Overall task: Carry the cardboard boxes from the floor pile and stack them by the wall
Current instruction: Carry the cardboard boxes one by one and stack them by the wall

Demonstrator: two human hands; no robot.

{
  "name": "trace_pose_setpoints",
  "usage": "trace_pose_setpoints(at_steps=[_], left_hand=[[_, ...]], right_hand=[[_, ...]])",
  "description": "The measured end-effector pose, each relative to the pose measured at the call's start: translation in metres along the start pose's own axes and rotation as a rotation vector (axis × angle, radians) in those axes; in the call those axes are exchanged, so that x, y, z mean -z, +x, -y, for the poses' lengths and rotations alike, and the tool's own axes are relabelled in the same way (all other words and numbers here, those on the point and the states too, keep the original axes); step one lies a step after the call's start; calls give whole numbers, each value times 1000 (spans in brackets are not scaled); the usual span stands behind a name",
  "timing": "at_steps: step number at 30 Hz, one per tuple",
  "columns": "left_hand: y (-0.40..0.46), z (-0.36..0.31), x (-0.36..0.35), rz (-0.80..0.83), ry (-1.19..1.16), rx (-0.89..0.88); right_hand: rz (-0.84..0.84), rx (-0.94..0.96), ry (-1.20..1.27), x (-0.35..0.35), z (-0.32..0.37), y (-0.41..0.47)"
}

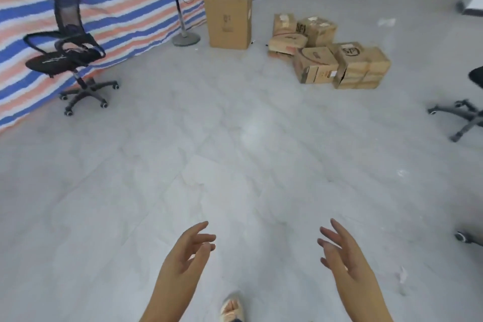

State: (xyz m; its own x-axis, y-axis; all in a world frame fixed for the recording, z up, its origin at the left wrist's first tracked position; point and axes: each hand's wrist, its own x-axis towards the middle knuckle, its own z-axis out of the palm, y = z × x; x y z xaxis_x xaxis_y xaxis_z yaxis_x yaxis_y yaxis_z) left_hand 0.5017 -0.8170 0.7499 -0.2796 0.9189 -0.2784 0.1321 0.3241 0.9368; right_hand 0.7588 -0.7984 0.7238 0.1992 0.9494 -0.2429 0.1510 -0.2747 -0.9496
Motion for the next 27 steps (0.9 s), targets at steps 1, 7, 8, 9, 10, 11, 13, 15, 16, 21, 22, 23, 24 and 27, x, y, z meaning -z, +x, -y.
trace_pose_setpoints(at_steps=[1,7,8,9,10,11,13,15,16,21,22,23,24,27], left_hand=[[21,-7,-3,23,6,3],[130,-45,-52,181,75,10],[148,-52,-63,198,80,10],[166,-59,-76,208,82,5],[184,-67,-89,210,80,-2],[203,-74,-103,206,75,-8],[239,-91,-133,191,55,-17],[273,-110,-165,176,36,-21],[290,-120,-181,173,28,-23],[367,-164,-261,196,11,-41],[380,-172,-271,204,7,-38],[392,-179,-280,209,6,-35],[406,-186,-287,210,12,-27],[455,-195,-303,191,41,15]], right_hand=[[-18,-4,3,-5,5,13],[-190,-83,39,-1,18,97],[-214,-99,47,2,19,115],[-228,-110,50,5,22,134],[-231,-115,48,10,25,156],[-223,-114,45,15,30,179],[-203,-96,31,31,42,231],[-208,-57,14,51,60,284],[-221,-33,6,62,70,310],[-205,-32,-29,101,96,417],[-194,-46,-37,103,98,434],[-186,-54,-43,104,100,450],[-180,-60,-46,103,103,466],[-167,-87,-54,98,109,516]])
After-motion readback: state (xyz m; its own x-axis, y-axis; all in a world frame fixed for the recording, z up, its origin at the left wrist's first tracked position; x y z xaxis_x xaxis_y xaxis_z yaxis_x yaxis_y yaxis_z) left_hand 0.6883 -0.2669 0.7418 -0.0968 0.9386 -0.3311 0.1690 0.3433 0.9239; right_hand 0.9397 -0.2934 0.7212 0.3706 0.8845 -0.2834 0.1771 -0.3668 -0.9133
